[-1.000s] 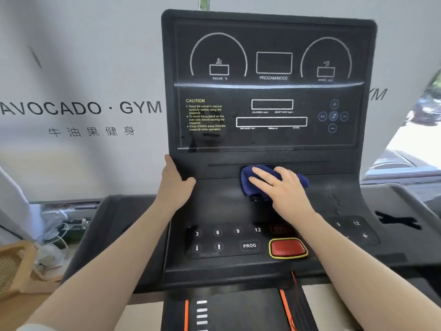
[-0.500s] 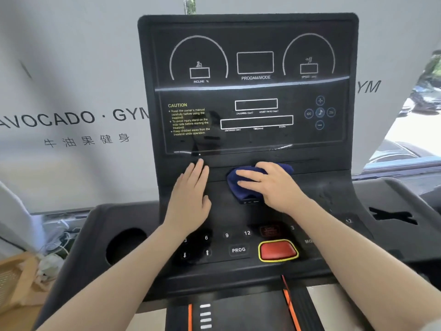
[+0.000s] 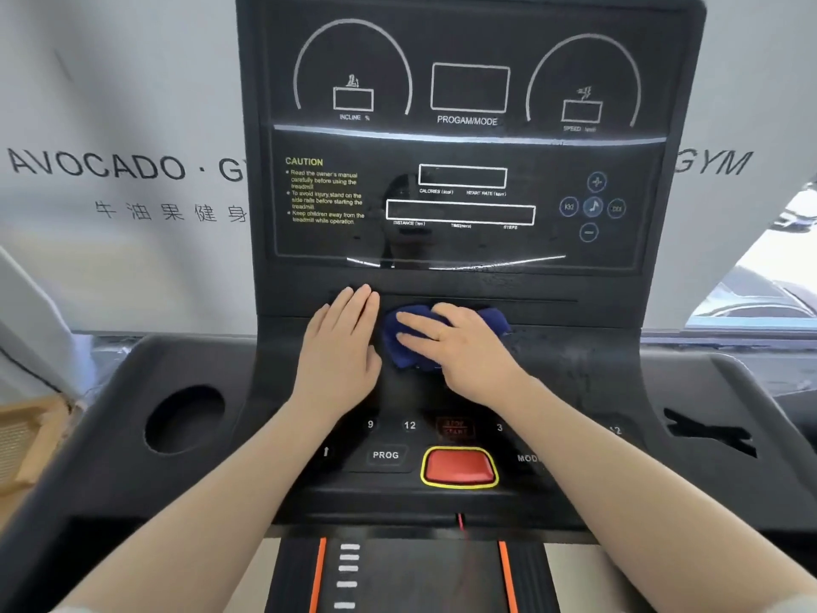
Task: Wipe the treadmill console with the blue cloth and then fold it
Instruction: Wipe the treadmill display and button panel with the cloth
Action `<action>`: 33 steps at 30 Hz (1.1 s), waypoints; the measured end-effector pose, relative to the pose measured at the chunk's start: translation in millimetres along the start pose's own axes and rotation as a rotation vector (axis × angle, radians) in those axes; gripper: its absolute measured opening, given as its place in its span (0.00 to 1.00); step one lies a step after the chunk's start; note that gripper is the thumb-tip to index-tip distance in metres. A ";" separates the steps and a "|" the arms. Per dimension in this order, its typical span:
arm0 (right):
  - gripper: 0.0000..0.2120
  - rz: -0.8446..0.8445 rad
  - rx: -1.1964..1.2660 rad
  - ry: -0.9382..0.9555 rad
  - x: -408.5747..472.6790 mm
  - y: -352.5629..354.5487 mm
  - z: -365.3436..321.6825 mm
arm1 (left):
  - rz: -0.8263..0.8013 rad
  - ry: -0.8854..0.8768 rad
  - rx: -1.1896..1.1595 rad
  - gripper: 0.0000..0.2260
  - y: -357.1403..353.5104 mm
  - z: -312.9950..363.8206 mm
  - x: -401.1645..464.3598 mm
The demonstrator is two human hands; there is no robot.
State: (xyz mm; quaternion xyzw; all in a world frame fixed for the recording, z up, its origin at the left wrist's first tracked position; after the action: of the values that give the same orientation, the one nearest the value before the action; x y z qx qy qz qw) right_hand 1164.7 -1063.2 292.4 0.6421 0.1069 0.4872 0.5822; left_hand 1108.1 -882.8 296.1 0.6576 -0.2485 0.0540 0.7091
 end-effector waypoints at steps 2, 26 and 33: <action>0.30 -0.024 0.011 0.011 -11.3 8.5 25.7 | 0.007 0.023 0.005 0.28 1.2 3.1 0.9; 0.26 -0.087 0.358 -0.343 -93.0 19.6 -2.7 | 0.036 0.165 -0.036 0.35 -8.0 26.2 0.3; 0.26 -0.109 0.099 -0.153 -76.0 19.3 2.8 | 0.075 0.111 -0.023 0.29 -8.4 17.5 0.6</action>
State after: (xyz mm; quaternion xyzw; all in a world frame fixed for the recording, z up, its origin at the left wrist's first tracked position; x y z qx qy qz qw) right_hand 1120.4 -1124.4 271.2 0.6987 0.1210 0.3987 0.5816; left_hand 1107.1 -900.8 289.0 0.6356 -0.2339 0.1141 0.7268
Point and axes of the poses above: each hand's wrist, its own x-axis towards the middle knuckle, its own y-axis out of the back of the hand, z = x × y, the point moved 1 cm from there along x, towards the middle knuckle, and after that the axes turned 8 degrees about -y, right-handed, at the moved point
